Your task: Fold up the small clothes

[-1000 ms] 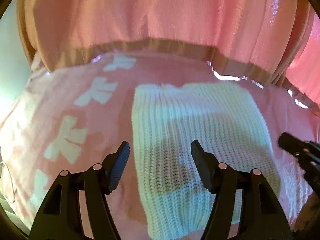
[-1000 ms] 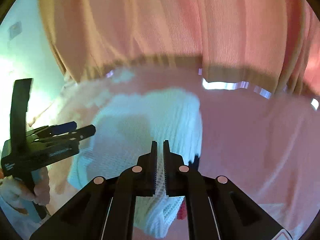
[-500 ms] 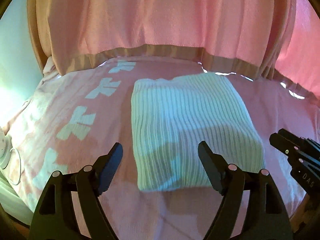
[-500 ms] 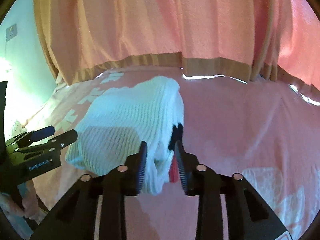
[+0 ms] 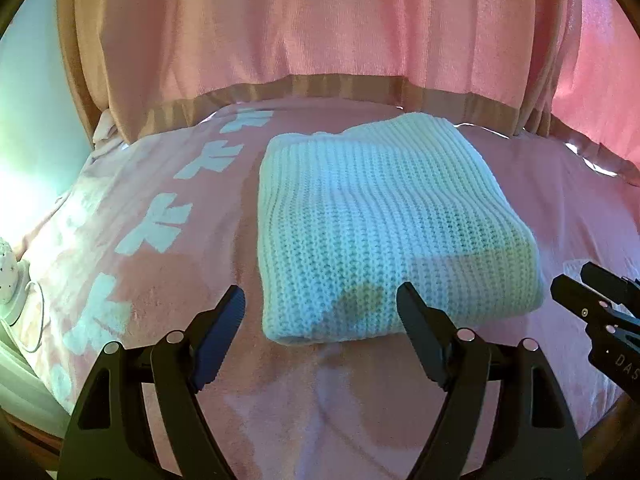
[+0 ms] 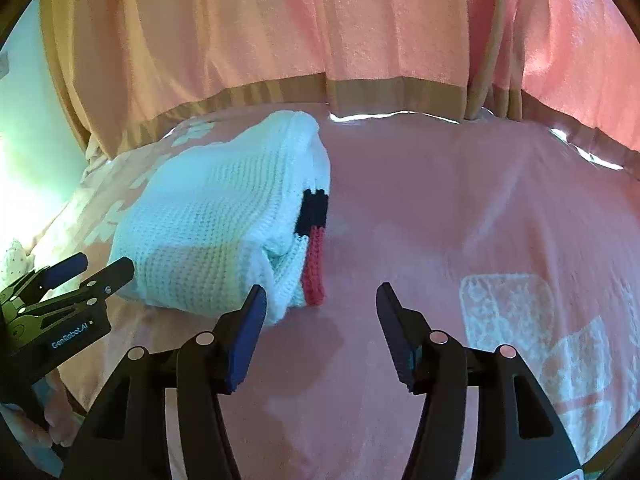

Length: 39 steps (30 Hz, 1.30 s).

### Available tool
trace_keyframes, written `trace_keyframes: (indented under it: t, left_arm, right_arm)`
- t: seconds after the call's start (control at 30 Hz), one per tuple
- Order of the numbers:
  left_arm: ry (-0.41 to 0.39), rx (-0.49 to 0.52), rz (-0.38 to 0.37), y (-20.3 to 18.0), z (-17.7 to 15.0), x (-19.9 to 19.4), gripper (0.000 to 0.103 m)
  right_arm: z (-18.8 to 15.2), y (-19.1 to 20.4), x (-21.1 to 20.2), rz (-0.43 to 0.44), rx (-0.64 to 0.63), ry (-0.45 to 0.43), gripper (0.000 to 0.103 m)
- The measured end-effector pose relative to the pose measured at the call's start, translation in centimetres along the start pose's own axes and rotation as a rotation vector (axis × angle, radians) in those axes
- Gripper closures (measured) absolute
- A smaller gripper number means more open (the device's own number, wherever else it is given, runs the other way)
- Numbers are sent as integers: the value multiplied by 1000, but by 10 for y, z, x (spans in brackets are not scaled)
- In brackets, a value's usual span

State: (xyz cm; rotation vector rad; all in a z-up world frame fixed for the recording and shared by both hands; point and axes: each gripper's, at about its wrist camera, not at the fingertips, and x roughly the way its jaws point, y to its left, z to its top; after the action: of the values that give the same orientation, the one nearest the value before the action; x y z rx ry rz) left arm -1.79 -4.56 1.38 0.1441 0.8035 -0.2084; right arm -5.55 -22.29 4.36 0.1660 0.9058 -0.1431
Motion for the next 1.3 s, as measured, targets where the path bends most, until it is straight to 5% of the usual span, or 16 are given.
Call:
trace_keyframes:
  t: [0.33,0.8,1.07,1.3]
  left_arm:
    - [10,-1,15,1,0,5,26]
    - [-110,-28,73,1,1,-11,24]
    - [-112,-49,45,0,2,-11,23]
    - [-131,-17,48,-7,1,-14,14]
  right_arm:
    - [2,11,2,-2,-29,-29,44]
    - [-4,19,-4,-63,-70,-70,38]
    - [-6,17,-5,-74,-63,-71,37]
    - [-8,19,-7,-75,-63,-71,37]
